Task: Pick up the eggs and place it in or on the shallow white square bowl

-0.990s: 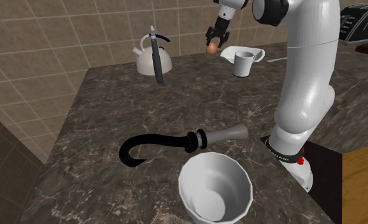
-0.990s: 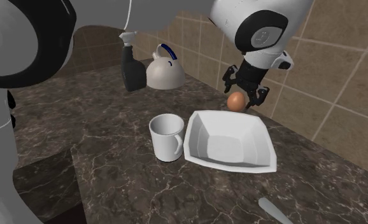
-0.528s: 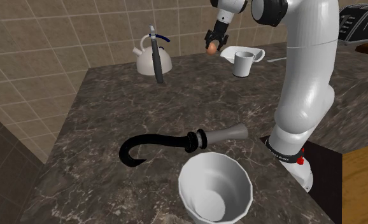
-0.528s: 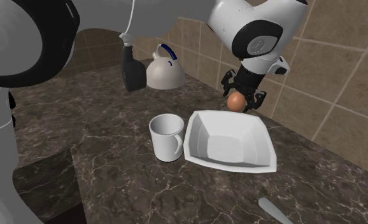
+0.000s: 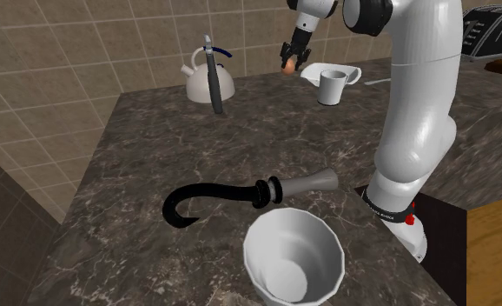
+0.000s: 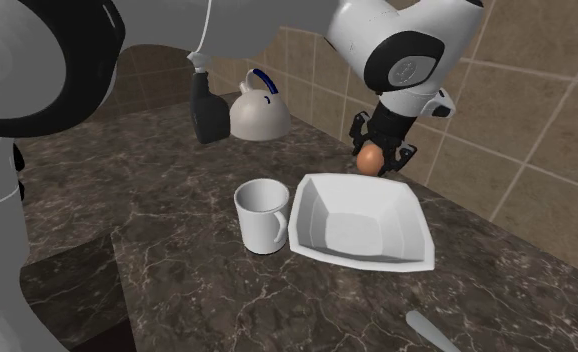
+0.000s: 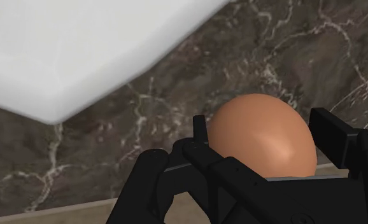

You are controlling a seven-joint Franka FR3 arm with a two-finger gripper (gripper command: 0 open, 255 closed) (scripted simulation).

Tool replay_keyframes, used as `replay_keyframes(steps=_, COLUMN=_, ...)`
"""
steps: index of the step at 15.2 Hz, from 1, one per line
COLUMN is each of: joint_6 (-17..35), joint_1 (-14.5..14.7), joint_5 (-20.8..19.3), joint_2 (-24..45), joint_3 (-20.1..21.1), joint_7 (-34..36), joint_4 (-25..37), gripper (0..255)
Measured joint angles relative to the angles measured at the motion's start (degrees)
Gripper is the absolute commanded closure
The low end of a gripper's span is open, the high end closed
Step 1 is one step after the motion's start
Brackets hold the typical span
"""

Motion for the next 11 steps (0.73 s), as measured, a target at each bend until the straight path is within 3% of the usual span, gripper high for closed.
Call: replay_keyframes(steps=11, joint_6=-3.3, joint_1=-0.4, joint_5=-0.4, joint_2=-0.1, joint_3=-0.2, joint_7=1.1, joint_4=3.4, gripper=255)
